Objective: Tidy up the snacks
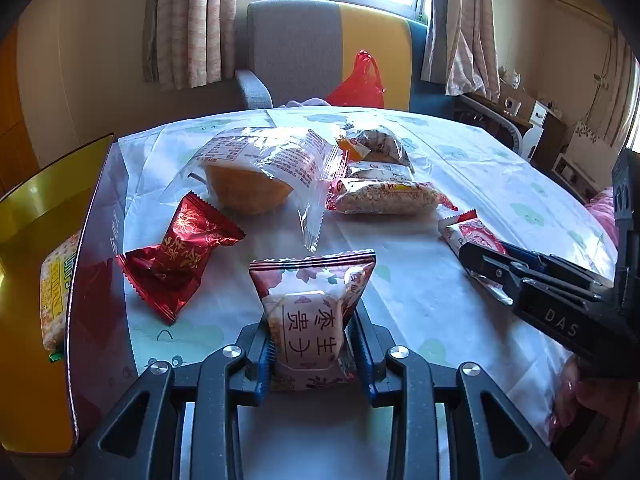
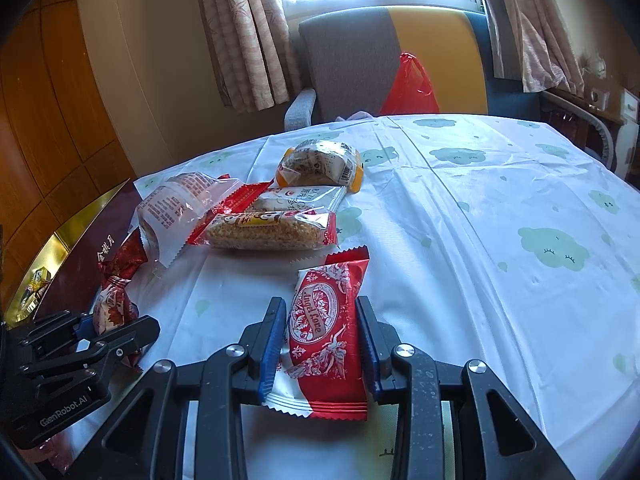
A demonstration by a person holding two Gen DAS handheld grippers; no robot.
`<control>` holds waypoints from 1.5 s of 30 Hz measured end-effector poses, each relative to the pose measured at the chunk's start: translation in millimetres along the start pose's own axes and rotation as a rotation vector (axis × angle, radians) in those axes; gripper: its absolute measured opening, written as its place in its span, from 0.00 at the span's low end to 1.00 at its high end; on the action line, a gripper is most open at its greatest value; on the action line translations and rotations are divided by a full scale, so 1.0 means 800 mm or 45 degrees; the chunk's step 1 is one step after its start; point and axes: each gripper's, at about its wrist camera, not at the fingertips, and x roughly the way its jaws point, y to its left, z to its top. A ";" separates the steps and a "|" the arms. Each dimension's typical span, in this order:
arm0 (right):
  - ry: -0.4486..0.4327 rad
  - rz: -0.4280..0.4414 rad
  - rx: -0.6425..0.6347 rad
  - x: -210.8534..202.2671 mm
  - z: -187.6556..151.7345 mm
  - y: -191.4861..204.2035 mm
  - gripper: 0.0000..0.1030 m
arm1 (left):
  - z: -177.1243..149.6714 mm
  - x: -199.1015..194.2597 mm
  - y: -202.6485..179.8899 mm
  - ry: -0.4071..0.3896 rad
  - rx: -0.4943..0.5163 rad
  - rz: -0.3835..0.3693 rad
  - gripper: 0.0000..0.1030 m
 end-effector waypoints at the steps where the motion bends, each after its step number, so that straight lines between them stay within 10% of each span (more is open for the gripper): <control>1: -0.003 -0.003 -0.001 0.000 0.000 0.000 0.33 | -0.001 -0.001 0.001 -0.004 -0.007 0.000 0.27; 21: -0.094 -0.010 -0.005 -0.017 -0.004 0.001 0.29 | -0.025 -0.094 -0.003 -0.171 -0.007 -0.089 0.25; 45: -0.120 0.086 0.014 -0.060 0.004 0.063 0.29 | -0.038 -0.184 0.168 -0.254 -0.301 0.122 0.25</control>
